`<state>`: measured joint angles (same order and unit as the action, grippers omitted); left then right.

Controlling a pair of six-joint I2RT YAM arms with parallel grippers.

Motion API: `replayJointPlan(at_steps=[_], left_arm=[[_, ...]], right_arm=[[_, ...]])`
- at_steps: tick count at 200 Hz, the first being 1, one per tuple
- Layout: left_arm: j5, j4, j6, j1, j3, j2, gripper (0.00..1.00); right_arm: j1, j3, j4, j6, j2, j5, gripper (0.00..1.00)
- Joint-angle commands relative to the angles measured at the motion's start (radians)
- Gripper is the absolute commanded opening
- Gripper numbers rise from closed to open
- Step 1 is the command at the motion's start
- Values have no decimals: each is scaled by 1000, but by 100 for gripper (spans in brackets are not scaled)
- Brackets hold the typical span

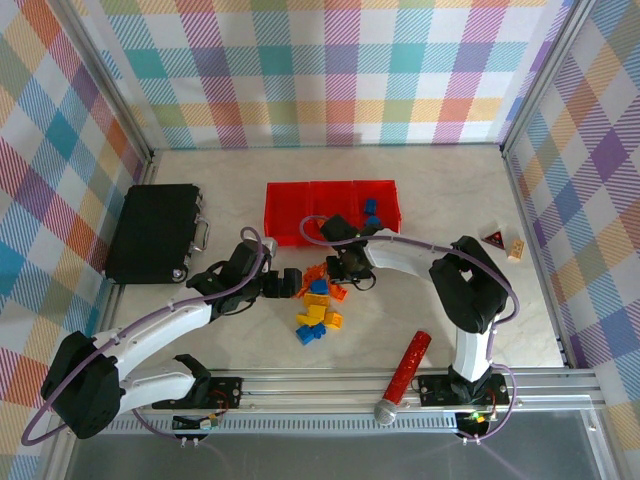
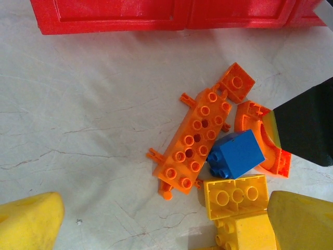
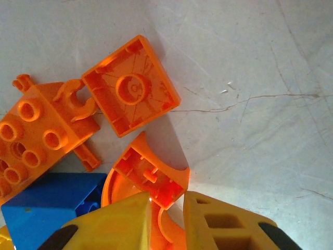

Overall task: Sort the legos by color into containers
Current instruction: Move the lego to the center of the table, then pick up the lego from the center of the table.

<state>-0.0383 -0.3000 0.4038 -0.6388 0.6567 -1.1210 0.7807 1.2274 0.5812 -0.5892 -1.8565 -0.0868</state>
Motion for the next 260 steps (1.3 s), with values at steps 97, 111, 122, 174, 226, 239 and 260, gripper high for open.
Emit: replayJointPlan(at_steps=[97,111,122,174,226,239,260], left_arm=[[-24,8,16,12,-29,50,100],[-25,9,16,11,-29,53,100],[-24,10,16,13,-29,53,100],[-33,2,15,12,-29,60,100],[-49,-16,9,13,-31,85,100],[-52,-20,9,13,-31,90,100],[-56,-26,8,13,-32,100,100]], right_arm=[[-10,27,149,43,85,-154,29],[-9,28,148,30,103,-135,37],[-9,28,146,19,114,-113,42],[-8,23,134,-39,87,-43,58],[0,46,122,-49,29,-17,63],[2,59,131,-49,10,-18,64],[2,73,134,-47,-12,-20,64]])
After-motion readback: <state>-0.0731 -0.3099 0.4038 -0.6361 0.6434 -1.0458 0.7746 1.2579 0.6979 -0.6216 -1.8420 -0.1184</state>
